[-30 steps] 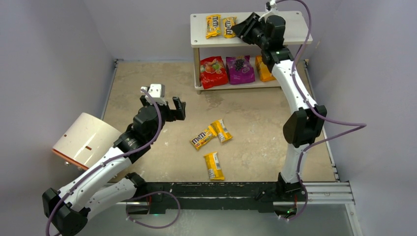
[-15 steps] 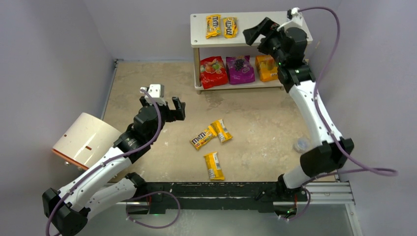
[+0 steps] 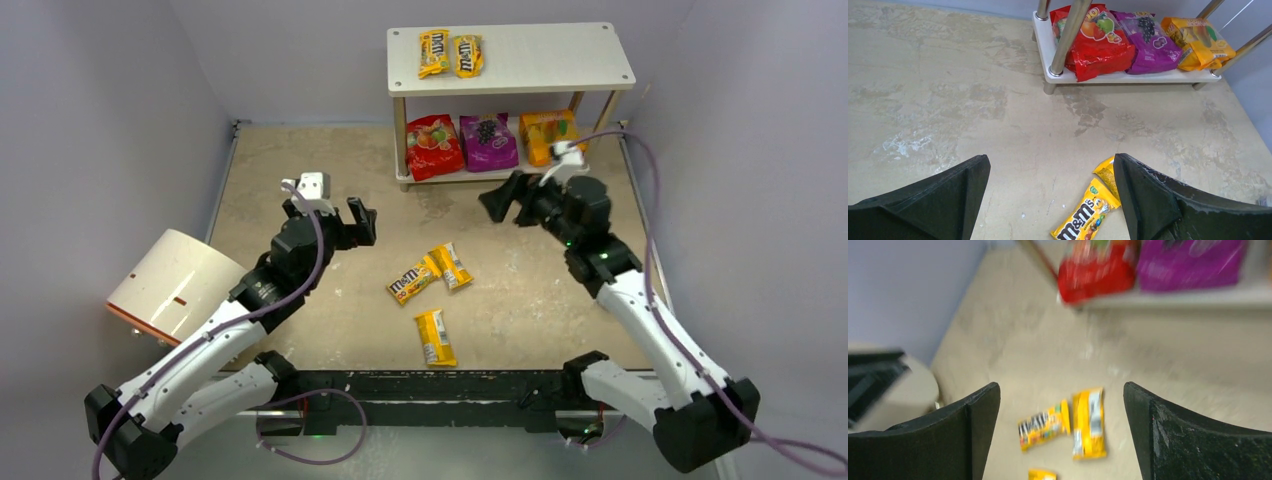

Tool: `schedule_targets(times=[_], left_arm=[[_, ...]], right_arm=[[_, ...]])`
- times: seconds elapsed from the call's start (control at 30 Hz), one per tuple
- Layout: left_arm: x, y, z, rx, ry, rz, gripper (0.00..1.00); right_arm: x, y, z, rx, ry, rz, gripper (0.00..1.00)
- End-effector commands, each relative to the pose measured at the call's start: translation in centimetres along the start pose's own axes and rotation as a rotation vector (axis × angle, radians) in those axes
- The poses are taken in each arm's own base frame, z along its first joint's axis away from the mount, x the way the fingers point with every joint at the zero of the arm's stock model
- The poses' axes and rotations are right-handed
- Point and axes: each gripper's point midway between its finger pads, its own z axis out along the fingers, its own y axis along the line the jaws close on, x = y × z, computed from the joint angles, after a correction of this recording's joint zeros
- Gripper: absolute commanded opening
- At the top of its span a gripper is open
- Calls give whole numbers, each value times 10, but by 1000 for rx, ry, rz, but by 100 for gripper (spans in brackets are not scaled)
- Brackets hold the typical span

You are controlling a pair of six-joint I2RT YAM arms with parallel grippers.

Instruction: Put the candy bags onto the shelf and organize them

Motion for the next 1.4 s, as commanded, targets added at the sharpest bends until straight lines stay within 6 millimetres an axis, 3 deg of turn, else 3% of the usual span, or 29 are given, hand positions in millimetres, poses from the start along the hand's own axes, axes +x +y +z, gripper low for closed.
schedule_targets(times=[0.0,0.07,0.23,0.43,0.67,0.77,0.87,0.93,1.17,1.27,1.37], left_arm=[[10,-5,4,19,29,-43,100],[16,-5,5,24,42,-53,100],[22,-3,3,21,53,-57,100],[26,-2,4,22,63,-48,100],[28,1,5,6,64,-39,100],[31,2,6,2,64,-37,100],[33,5,8,-14,64,-37,100],[34,4,9,-11,64,-38,100],[36,-18,10,117,67,-32,100],[26,-45,4,262,41,-75,100],[17,-73,-6,405,28,-206,100]], right_arm=[[99,4,18,-54,263,-72,92],[133,-4,28,-48,360,-74,90],[194,-23,54,-42,504,-106,82],[239,-29,68,-38,632,-131,61],[284,-38,69,-8,755,-185,53],[294,-41,67,26,783,-200,36],[290,-39,64,40,776,-182,20],[276,-30,63,20,732,-176,10],[195,34,41,-233,489,-208,3],[168,69,18,-433,376,-257,2],[145,87,0,-536,252,-305,3]])
